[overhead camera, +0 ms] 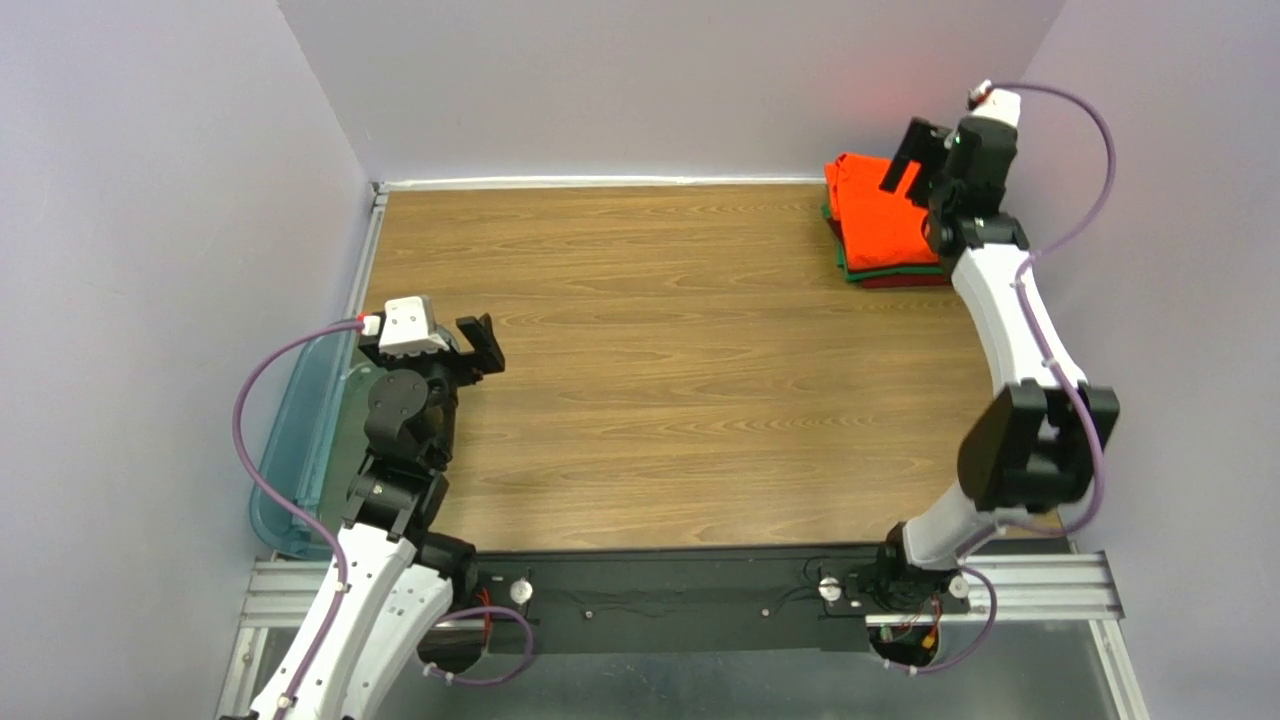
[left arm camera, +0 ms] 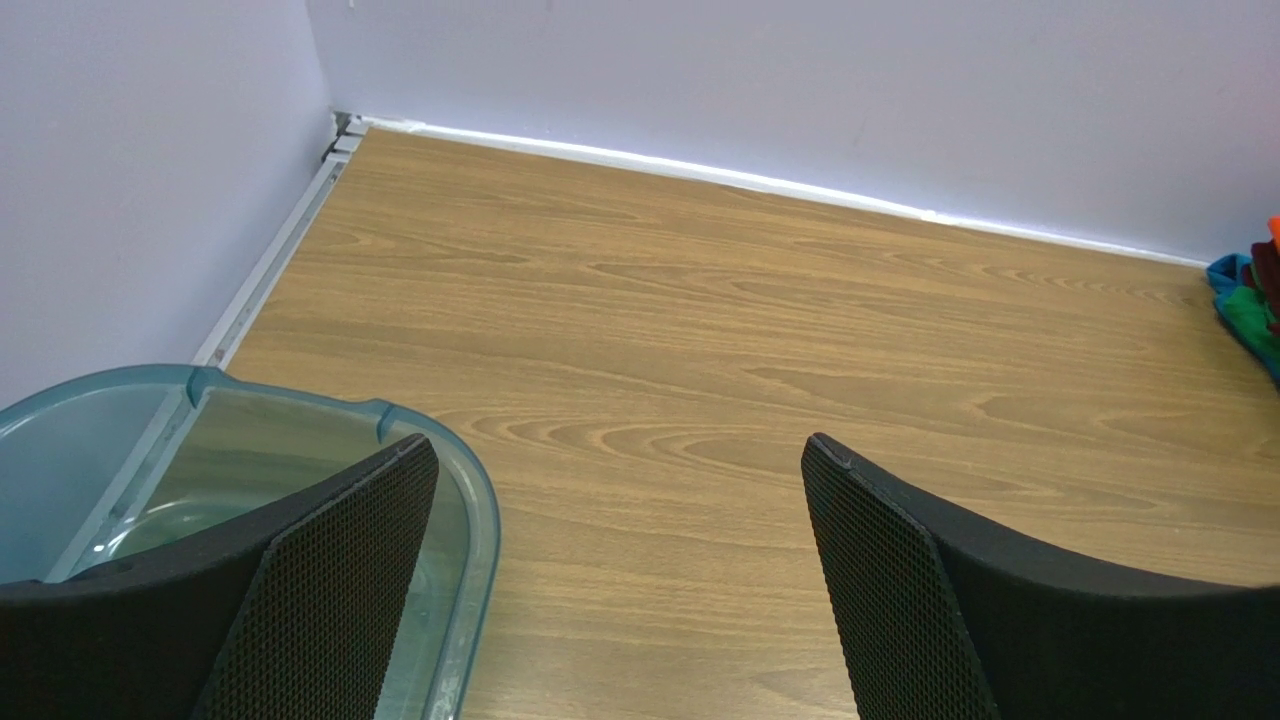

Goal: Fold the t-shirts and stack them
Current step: Reset both grippers

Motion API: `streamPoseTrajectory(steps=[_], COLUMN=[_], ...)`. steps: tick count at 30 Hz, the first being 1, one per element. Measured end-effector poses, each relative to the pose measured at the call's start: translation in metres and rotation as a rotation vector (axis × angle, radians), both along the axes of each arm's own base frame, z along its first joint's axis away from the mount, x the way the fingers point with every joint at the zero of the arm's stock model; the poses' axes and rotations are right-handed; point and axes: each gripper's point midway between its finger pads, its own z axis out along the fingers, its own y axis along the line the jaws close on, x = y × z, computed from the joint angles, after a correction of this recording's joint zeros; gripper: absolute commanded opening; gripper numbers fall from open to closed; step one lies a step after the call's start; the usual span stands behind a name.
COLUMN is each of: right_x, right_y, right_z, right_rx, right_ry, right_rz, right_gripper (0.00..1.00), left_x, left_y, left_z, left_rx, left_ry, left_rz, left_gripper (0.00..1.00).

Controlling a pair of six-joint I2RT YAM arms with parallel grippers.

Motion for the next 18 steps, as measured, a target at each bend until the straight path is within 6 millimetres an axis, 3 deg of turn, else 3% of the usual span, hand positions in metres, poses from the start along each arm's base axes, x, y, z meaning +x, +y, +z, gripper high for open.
streamPoseTrajectory(steps=[3, 7, 10, 13, 18], right_x=[-0.042, -0.103, -0.146, -0.180, -0.218], right_y=[0.006, 0.018, 0.028, 0.038, 0.048], right_z=[-0.010, -0.069, -0.100, -0.106, -0.109], right_rx=[0.080, 0.191, 0.266, 0.306, 0.323], right_ry=[-0.002, 0.096, 0.145, 0.131, 0.064], right_rz=[-0.023, -0.046, -0.050, -0.024, 0.025], right_gripper=[1.00, 1.00, 1.00, 1.00, 1.00], left_x=[-0.001, -0.001, -0.002, -0.003, -0.006], left_y=[0.000, -0.001, -0.002, -0.003, -0.002], left_z=[0.001, 0.004, 0.006, 0.006, 0.007], left_rx=[-0.007, -0.018, -0.025, -0.029, -0.036], left_ry=[-0.004, -0.004, -0.007, -0.005, -0.009], left_rz=[0.000, -0.003, -0.008, -0.013, -0.012], left_gripper=[0.98, 0.98, 0.98, 0.98, 0.98])
